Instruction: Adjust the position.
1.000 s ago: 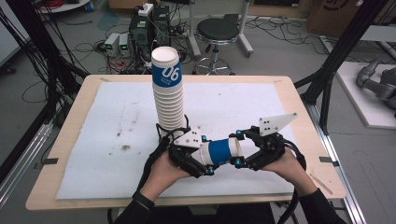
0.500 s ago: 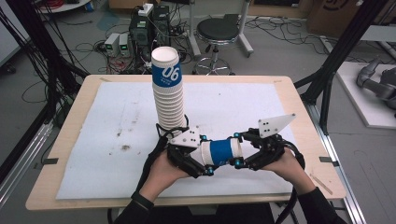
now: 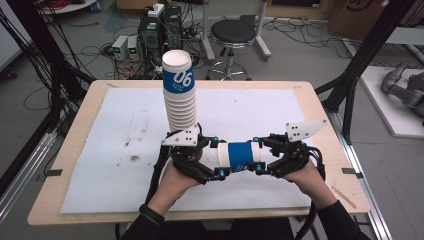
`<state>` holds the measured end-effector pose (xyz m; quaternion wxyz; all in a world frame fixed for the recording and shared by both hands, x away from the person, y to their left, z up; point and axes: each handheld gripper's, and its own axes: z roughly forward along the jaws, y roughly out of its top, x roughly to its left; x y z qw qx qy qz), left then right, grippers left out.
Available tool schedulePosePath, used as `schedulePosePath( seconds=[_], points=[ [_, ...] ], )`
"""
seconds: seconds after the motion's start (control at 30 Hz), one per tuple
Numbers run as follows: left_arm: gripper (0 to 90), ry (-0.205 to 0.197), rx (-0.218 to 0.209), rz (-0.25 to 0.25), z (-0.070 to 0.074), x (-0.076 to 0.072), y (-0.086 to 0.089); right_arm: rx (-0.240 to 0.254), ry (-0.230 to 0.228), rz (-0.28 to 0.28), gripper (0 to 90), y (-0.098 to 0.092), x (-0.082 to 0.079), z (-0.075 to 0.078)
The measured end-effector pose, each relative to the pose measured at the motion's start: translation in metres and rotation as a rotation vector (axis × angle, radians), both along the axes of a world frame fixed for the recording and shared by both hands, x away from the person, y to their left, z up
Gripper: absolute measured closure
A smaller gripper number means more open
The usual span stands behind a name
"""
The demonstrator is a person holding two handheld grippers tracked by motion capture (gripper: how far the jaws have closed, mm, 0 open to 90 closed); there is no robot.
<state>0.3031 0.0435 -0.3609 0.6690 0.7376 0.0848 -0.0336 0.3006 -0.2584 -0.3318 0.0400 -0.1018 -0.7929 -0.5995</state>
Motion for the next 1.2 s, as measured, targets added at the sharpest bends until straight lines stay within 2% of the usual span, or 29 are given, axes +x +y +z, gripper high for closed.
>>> schedulePosePath(
  seconds=[0.07, 0.1, 0.13, 0.23, 0.43, 0.57, 0.6, 0.63, 0.73, 0.83, 0.93, 1.0, 1.03, 1.1, 1.2],
  points=[
    [13.1, -0.003, -0.006, -0.015, 0.0, -0.001, -0.002, 0.002, 0.002, 0.007, 30.3, 0.001, -0.001, -0.001],
    [15.2, -0.004, -0.012, -0.024, 0.0, -0.001, -0.002, 0.008, -0.011, 0.007, 30.3, 0.002, 0.0, -0.002],
    [18.1, -0.009, -0.01, -0.024, 0.0, -0.001, -0.002, 0.009, -0.009, 0.014, 30.3, 0.002, 0.0, -0.002],
    [19.2, -0.006, -0.011, -0.022, 0.002, -0.001, 0.0, 0.023, -0.006, 0.014, 30.4, 0.002, -0.001, -0.002],
    [20.6, -0.025, 0.048, -0.03, 0.008, -0.002, 0.001, -0.003, -0.005, 0.03, 29.4, 0.004, 0.0, -0.006],
    [21.0, -0.043, 0.123, -0.02, 0.013, -0.003, 0.002, -0.081, -0.027, 0.015, 21.6, 0.003, -0.001, -0.002],
    [21.2, -0.047, 0.15, -0.016, 0.014, -0.003, 0.003, -0.106, -0.041, 0.007, 21.6, 0.003, -0.002, -0.001],
    [21.2, -0.048, 0.167, -0.015, 0.015, -0.003, 0.003, -0.142, -0.079, -0.007, 21.5, 0.003, -0.004, 0.001],
    [21.3, -0.065, 0.237, -0.004, 0.017, -0.003, 0.002, -0.172, -0.092, -0.006, 21.4, 0.004, -0.005, 0.003],
    [21.4, -0.074, 0.274, -0.007, 0.017, -0.004, 0.0, -0.225, -0.115, -0.011, 21.4, 0.008, -0.008, 0.002],
    [21.4, -0.073, 0.272, -0.011, 0.017, -0.004, -0.001, -0.249, -0.116, -0.004, 21.6, 0.014, -0.007, -0.002],
    [21.4, -0.07, 0.256, -0.012, 0.018, -0.004, -0.001, -0.27, -0.122, 0.005, 26.3, 0.017, -0.006, -0.005],
    [21.3, -0.063, 0.243, -0.012, 0.018, -0.003, -0.001, -0.268, -0.126, 0.022, 28.2, 0.018, -0.005, -0.005],
    [20.7, -0.06, 0.232, -0.013, 0.018, -0.003, 0.0, -0.261, -0.139, 0.018, 29.1, 0.018, -0.005, -0.004],
    [17.1, -0.047, 0.148, 0.0, 0.017, -0.003, 0.003, -0.222, -0.131, 0.025, 29.4, 0.015, -0.004, -0.003]
  ],
)
